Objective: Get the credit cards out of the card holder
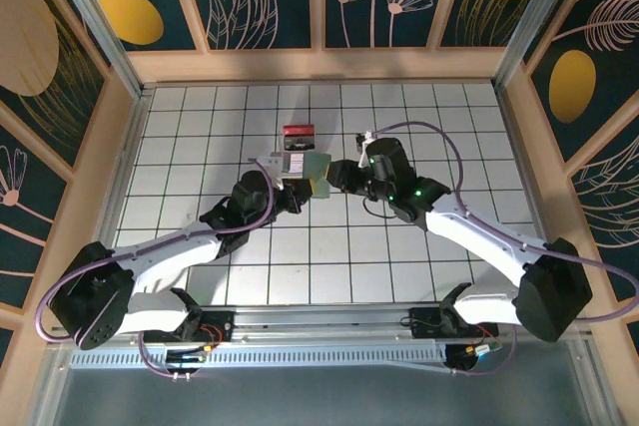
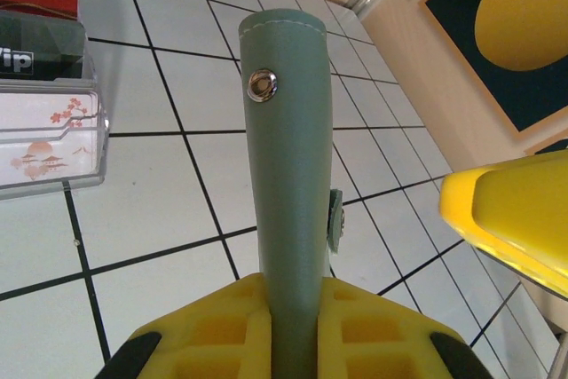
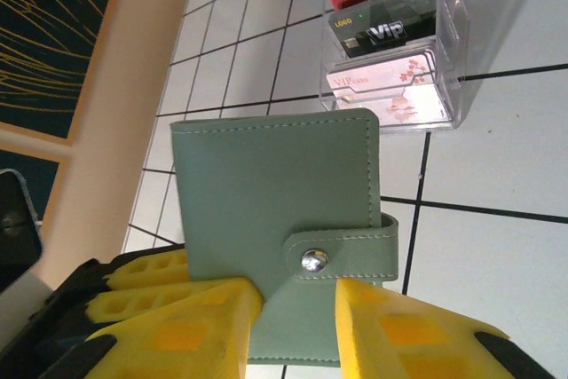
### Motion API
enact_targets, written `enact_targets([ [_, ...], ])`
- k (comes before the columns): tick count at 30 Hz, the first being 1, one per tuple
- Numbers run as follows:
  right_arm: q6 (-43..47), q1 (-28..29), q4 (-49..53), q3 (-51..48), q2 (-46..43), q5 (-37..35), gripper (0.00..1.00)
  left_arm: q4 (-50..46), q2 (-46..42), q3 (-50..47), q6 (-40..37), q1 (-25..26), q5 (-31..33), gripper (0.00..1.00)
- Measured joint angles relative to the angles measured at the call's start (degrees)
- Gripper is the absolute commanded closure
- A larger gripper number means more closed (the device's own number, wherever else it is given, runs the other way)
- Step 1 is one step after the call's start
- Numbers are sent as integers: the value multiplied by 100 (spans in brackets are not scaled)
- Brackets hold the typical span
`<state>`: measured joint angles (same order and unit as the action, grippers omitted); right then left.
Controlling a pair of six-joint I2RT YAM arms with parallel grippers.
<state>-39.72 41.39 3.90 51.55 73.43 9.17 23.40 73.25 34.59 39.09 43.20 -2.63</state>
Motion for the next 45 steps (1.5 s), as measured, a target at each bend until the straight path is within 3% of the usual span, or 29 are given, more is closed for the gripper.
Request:
enact_targets([
  [9,-2,101,22,326,533,-39,69,42,0,-11,0,0,17,100],
  [27,-2,136,-17,435,863,-50,57,59,0,-11,11,0,15,100],
  [45,44,136,42,498,883,-37,94,-308,-50,192,13,-11,-4,100],
])
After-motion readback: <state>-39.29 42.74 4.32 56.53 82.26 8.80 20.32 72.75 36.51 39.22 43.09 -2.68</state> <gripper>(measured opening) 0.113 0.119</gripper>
